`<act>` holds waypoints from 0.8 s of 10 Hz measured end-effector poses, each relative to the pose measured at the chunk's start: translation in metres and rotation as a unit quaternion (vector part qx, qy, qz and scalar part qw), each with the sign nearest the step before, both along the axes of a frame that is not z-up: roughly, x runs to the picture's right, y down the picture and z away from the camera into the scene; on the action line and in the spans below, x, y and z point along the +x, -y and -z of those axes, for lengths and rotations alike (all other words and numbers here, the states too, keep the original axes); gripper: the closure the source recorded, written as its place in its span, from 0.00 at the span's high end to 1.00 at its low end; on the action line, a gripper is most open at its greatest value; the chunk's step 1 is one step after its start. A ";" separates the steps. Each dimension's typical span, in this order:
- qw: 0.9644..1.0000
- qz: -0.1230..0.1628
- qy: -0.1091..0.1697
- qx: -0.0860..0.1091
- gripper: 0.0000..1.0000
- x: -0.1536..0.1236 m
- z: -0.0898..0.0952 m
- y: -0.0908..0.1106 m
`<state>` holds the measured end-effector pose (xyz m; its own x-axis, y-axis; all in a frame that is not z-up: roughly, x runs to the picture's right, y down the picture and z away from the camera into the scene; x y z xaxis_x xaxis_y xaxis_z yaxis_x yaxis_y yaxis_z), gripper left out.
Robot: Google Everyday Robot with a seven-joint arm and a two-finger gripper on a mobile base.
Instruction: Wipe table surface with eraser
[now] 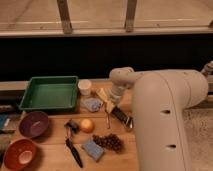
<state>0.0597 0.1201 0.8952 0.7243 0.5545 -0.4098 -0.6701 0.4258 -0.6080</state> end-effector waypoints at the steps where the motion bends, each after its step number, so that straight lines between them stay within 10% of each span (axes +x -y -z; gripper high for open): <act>1: 1.000 -0.004 -0.009 -0.001 0.00 0.011 -0.002 0.003; 8: 0.996 -0.051 -0.073 -0.002 0.00 0.097 -0.065 0.062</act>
<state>0.1568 0.0579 0.9597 0.5970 0.6206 -0.5085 -0.7909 0.3489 -0.5028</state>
